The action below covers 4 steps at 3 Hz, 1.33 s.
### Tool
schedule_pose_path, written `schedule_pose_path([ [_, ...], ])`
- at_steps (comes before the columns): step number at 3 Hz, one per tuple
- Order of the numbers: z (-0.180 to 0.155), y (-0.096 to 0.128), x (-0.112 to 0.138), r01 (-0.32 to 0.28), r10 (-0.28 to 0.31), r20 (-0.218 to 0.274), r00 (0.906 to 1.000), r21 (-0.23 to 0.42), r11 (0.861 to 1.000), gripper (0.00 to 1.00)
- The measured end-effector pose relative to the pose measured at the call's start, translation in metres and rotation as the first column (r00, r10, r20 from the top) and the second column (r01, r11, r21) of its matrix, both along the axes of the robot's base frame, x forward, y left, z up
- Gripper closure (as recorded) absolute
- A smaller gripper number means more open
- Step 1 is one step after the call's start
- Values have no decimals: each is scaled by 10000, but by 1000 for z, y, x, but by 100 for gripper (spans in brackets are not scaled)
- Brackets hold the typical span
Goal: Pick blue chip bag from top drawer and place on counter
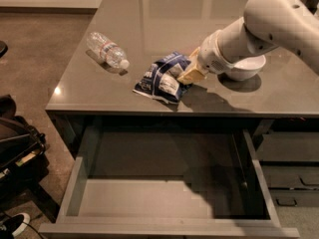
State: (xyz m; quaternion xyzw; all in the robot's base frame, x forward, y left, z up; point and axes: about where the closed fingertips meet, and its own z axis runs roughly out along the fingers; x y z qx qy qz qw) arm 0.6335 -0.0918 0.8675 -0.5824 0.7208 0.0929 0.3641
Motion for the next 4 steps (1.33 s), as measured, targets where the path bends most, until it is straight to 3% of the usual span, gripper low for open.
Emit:
schedule_pose_path([
  [3,0,0,0,-2,2,-1,10000,0,10000,0],
  [4,0,0,0,-2,2,-1,10000,0,10000,0],
])
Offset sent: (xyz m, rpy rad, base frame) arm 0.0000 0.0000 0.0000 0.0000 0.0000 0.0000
